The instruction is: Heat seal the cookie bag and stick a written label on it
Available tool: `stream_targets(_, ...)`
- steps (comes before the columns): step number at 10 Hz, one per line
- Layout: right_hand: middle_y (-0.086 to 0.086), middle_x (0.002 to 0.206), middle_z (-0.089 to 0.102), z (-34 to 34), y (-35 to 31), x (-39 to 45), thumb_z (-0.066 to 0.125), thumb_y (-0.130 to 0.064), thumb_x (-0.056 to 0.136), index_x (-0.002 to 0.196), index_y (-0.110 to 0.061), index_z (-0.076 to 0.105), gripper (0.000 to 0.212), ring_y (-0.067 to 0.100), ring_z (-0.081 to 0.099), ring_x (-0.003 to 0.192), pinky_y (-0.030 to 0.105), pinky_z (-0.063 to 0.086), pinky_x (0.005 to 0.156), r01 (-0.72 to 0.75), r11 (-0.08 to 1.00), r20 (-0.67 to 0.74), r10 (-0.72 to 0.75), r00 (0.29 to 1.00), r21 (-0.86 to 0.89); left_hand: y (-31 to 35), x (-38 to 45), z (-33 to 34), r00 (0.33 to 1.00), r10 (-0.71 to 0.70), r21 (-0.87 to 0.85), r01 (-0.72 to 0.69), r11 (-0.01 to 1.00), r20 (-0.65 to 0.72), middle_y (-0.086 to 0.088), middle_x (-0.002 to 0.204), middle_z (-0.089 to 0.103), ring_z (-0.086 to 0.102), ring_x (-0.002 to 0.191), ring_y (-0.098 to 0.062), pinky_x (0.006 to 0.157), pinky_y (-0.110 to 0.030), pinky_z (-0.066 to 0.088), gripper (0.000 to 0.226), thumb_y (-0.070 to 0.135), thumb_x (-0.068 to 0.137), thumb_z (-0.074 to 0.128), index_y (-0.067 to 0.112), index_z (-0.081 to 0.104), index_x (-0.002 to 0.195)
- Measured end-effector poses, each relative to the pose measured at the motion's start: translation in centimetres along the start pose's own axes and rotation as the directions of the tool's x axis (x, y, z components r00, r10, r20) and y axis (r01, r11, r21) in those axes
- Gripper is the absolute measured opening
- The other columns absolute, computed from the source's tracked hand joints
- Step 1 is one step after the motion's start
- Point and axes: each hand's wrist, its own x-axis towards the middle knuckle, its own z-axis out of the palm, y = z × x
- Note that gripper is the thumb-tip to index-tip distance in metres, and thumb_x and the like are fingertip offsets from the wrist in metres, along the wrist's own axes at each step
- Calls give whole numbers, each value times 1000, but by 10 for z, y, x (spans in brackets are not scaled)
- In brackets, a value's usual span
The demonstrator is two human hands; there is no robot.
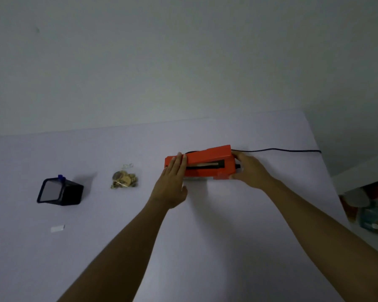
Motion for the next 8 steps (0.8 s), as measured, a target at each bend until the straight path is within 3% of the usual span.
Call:
stream_targets(2, 10, 135, 54, -16, -3, 19, 81, 1, 71, 142, -10, 38, 84, 11, 49, 115, 21, 39, 88, -13, 1000, 13, 13, 1000, 22, 11, 24, -1, 999, -43, -22, 43, 999, 2, -4, 159, -11, -7, 147, -24, 117, -43, 24, 94, 24, 86, 59, 13, -9, 150)
stream_targets(4, 13, 139, 51, -18, -2, 27, 78, 0, 74, 146, -10, 31, 87, 25, 50, 126, 24, 40, 92, -34, 999, 29, 34, 999, -7, 13, 28, 0, 998, -55, -34, 55, 998, -3, -2, 159, -11, -8, 147, -23, 115, -43, 29, 95, 24, 86, 59, 14, -10, 150)
stream_targets(5, 13, 146, 45, -15, 2, 26, 79, -9, 75, 151, -12, 23, 94, 28, 45, 132, 36, 39, 105, -75, 997, 6, 75, 997, -35, 14, 28, 0, 998, -60, -32, 59, 998, -8, -3, 160, -11, -8, 147, -23, 116, -44, 27, 94, 24, 87, 59, 13, -10, 150)
stream_targets(6, 13, 150, 38, -7, -2, 13, 78, -15, 79, 151, -11, 19, 93, 29, 39, 136, 38, 33, 109, -142, 989, -93, 139, 986, -34, 17, 25, 0, 998, -61, -34, 61, 998, -11, -5, 160, -9, -7, 147, -24, 118, -43, 22, 93, 24, 87, 58, 11, -10, 150)
stream_targets(7, 15, 150, 38, 8, -7, -9, 74, -19, 83, 148, -5, 27, 81, 29, 36, 137, 36, 32, 109, -152, 988, -288, 153, 945, 25, 21, 18, 1, 995, -86, -90, 81, 993, -56, -8, 159, -9, -7, 147, -24, 120, -40, 15, 94, 25, 87, 58, 8, -10, 149)
stream_targets(8, 12, 157, 25, 43, -6, -40, 64, -27, 91, 149, -7, 25, 73, 26, 20, 146, 39, 24, 117, -215, 976, -413, 183, 892, -30, 30, -6, 14, 984, -161, -151, 148, 977, -78, -7, 159, -13, -8, 147, -24, 118, -36, 10, 95, 26, 87, 58, 9, -13, 149)
